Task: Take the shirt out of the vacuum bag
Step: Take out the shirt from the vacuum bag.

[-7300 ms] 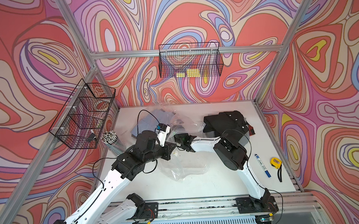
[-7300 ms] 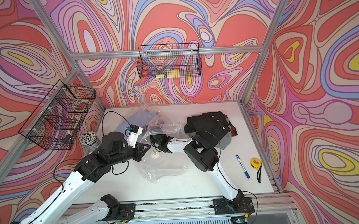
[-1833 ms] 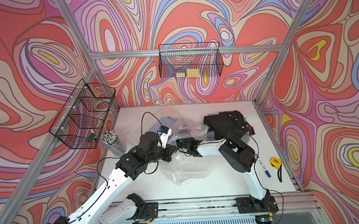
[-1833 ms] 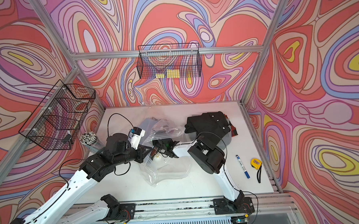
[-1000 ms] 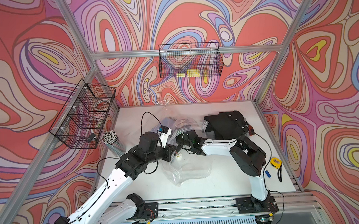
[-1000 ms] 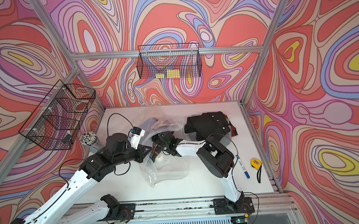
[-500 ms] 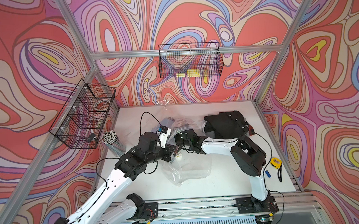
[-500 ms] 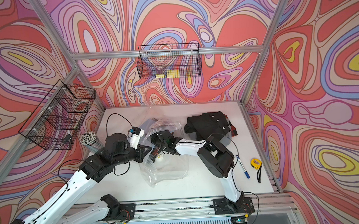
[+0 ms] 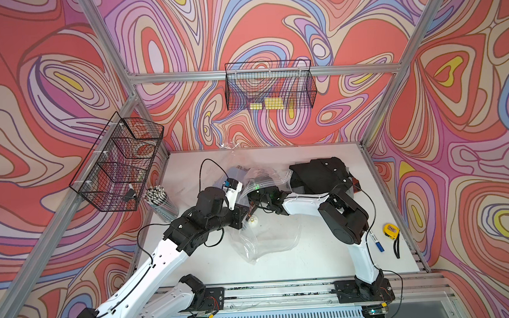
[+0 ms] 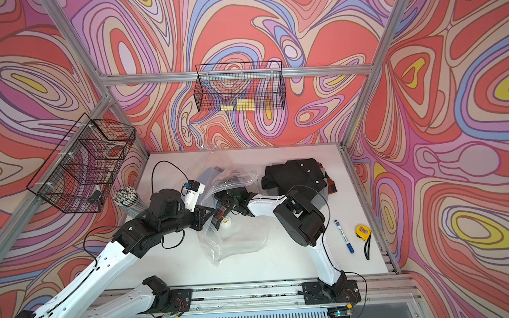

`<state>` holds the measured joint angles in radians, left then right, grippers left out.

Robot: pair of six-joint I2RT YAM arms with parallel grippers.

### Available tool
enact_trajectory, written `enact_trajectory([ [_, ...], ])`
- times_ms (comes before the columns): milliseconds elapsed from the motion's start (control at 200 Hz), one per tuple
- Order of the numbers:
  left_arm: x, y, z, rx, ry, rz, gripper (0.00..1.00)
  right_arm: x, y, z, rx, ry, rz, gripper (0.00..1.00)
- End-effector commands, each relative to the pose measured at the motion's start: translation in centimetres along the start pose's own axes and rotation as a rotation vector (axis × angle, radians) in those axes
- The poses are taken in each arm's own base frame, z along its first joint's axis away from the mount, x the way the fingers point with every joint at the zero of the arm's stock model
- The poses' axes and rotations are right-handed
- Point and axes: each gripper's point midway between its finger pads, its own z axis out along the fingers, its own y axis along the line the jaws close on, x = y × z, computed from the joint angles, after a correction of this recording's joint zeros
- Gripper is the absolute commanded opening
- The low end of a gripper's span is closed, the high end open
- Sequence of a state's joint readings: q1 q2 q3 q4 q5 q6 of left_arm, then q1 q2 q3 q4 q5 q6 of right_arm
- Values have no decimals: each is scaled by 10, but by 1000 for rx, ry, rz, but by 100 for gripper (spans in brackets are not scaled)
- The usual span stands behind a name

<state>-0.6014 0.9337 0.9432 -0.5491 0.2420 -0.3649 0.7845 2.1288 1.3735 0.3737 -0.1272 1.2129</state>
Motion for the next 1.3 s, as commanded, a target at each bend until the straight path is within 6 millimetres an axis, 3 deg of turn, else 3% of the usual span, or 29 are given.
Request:
enact_trajectory([
  [0,1,5,2,-17,0,17,0,-15,35,-6,-91,-44,-35,0],
  [240,0,7,4,-29,3,12,0,-19,61,-47,-116,-60,-75,0],
  [496,-3,13,3,-55,-9,-2,0,6,61,-87,-73,-19,-134,0],
  [531,-3,13,3,-55,-7,-3,0,11,54,-88,-51,-12,-138,0],
  [551,-3,13,3,-56,-6,-4,0,10,62,-97,-70,-17,-140,0],
  [741,-3,15,3,-60,-9,-6,0,24,62,-128,-59,-1,-163,0],
  [1127,-4,23,2,-93,-15,-21,0,43,122,-220,-141,-25,-235,0],
  [1297,-4,29,4,-124,-6,-33,0,55,142,-245,-180,-22,-247,0],
])
